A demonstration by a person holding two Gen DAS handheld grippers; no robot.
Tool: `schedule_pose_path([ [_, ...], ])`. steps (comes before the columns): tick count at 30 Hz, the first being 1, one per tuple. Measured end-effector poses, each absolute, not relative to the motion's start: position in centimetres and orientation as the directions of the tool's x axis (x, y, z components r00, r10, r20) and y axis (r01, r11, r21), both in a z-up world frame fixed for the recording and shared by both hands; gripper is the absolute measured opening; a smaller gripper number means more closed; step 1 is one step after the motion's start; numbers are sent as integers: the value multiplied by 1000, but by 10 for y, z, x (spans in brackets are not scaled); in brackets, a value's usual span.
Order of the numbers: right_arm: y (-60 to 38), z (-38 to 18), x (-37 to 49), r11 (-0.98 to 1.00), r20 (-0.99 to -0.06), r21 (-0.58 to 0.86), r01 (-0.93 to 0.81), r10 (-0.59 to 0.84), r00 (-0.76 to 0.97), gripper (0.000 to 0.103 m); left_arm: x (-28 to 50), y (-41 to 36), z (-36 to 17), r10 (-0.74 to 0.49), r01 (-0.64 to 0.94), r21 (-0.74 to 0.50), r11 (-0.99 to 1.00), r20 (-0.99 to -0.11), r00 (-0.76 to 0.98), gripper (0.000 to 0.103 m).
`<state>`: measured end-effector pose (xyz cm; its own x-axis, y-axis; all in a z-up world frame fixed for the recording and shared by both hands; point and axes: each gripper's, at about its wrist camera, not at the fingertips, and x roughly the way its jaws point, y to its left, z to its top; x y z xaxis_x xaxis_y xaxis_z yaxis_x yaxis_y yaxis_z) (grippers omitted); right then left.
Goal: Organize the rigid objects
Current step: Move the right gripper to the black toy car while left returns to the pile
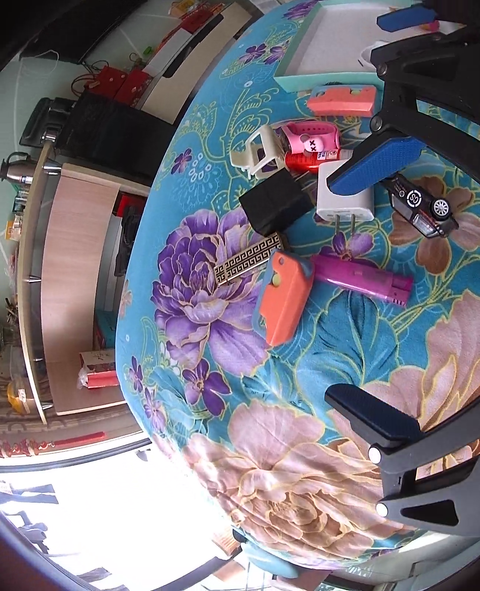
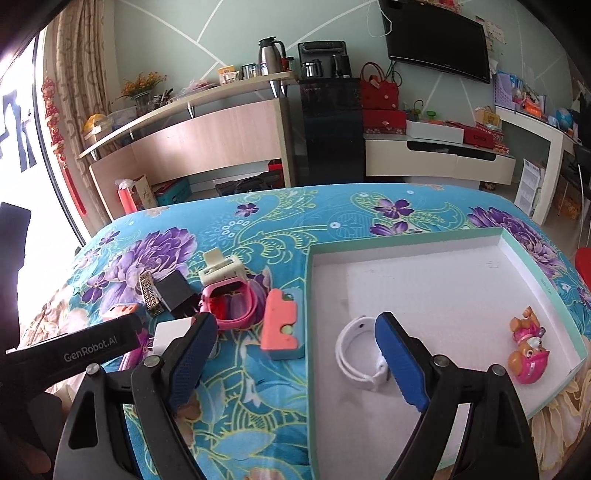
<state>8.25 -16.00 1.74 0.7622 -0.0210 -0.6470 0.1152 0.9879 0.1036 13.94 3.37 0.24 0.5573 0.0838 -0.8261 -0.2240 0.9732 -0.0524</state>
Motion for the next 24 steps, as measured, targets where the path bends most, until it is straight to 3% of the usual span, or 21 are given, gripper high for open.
schedule_pose_path([
  [9,-140,4,89,973,-673,223,55,112,731,88,137,70,-4,116,-298,-59,953,-836,536,103],
  [24,-113,-8,90,994,-690,105,6,69,721,88,137,95,-22,27,-266,-125,956,-864,503,103],
])
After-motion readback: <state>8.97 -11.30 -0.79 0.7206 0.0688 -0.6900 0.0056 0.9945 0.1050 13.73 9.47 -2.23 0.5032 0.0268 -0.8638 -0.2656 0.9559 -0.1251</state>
